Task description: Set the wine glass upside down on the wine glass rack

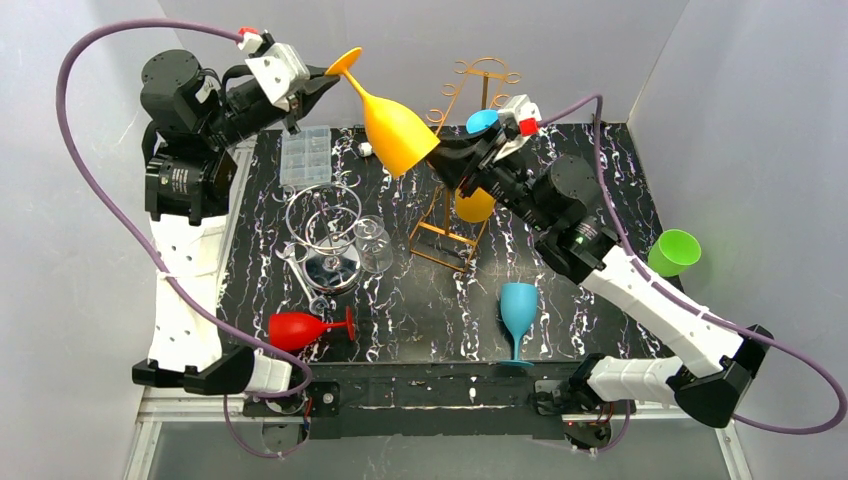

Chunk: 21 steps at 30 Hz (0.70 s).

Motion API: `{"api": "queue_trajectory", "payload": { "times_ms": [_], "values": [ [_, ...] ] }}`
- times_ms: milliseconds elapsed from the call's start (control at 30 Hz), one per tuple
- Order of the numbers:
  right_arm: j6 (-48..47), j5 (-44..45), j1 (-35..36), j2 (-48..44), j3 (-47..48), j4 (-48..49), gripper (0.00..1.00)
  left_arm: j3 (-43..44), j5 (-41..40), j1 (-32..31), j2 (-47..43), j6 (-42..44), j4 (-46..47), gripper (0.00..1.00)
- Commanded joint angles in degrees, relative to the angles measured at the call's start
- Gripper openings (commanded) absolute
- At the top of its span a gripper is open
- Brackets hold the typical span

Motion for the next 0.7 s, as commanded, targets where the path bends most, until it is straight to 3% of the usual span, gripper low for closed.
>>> {"api": "queue_trajectory", "payload": {
  "times_ms": [0,33,167,233,333,467,667],
  "values": [
    [-0.2,-1.0,1.4,0.0,-0.4,1.7,0.88,1.4,0.1,-1.0,-1.0,4.9,-1.6,0.0],
    [-0.5,-1.3,1.4,-0.1,-0.2,-0.4,0.97,0.7,-0.5,-1.1,-1.4,7.0,-1.3,0.0],
    [-4.9,-6.1,1.2,0.6,4.1,-13.6,0.98,-6.2,-0.7,-2.1,-5.3,19.6,2.2,0.0],
    [-6.8,-12.0,0.7,0.9,6.4,-19.5,0.98,-11.5,0.4,-2.5,-8.2,26.3,6.9,0.0],
    [-7.8,-28.4,-2.5,1.8,10.7,-25.3,0.98,-15.9,1.8,-3.3,-10.9,32.6,10.8,0.0],
    [-4.2,-38.0,-5.7,3.5,15.2,-24.5,0.98,-16.7,3.6,-4.5,-12.9,37.1,11.6,0.0],
    [6.3,-42.3,-6.7,7.7,19.7,-11.8,0.98,-17.2,4.7,-6.7,-15.2,41.3,12.0,0.0]
  ]
}}
